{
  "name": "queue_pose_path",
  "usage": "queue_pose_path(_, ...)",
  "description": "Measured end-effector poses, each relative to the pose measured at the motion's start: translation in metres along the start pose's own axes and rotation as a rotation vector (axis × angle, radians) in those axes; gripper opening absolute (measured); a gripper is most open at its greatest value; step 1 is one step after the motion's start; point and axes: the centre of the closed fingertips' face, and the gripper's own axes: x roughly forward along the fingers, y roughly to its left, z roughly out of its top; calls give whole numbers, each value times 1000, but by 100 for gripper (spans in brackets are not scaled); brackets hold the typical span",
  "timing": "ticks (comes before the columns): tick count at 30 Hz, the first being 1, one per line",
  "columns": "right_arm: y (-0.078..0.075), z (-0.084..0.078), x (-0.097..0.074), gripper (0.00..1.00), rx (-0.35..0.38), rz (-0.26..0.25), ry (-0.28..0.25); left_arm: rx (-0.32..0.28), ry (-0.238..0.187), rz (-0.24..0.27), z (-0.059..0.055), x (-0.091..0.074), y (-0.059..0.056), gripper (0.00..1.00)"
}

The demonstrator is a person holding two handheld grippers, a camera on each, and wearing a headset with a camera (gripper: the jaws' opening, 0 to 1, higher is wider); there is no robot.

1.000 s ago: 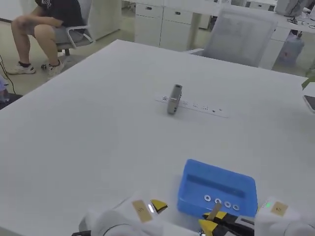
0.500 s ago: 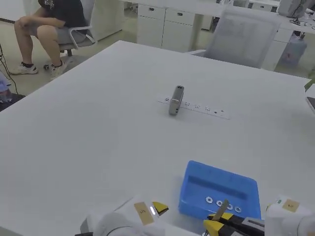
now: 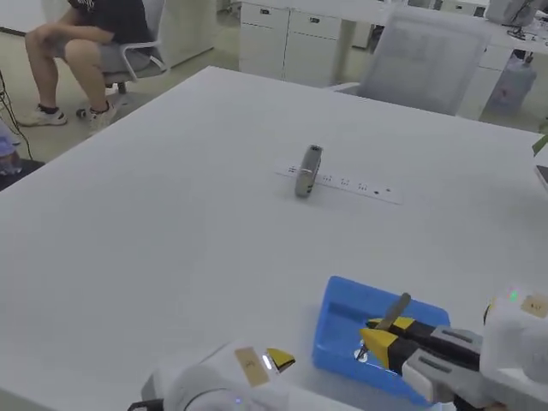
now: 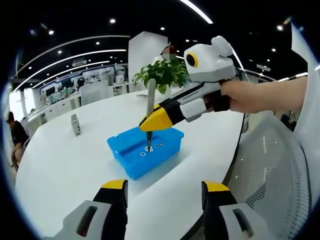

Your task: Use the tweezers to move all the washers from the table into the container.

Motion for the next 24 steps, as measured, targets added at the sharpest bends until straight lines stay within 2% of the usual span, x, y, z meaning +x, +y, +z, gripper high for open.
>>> queue_pose_path(5, -10, 10, 11, 3, -9, -6, -11, -3, -2, 3, 0, 0, 1, 58)
queue_pose_path(7, -17, 8, 18, 3, -12, -11, -4, -5, -3, 3, 0, 0, 1, 58)
queue_pose_path(10, -29, 2, 29, 3, -12, -26, 16, -3, -1, 2, 0, 0, 1, 58)
queue_pose_path(12, -31, 0, 33, 3, -12, -28, 22, -1, 1, 2, 0, 0, 1, 58)
queue_pose_path(19, -46, -23, 52, 3, -26, -46, 87, -8, 0, 4, 0, 0, 1, 57)
queue_pose_path(24, -47, -35, 57, 3, -23, -45, 123, -11, -6, 2, 1, 0, 1, 55)
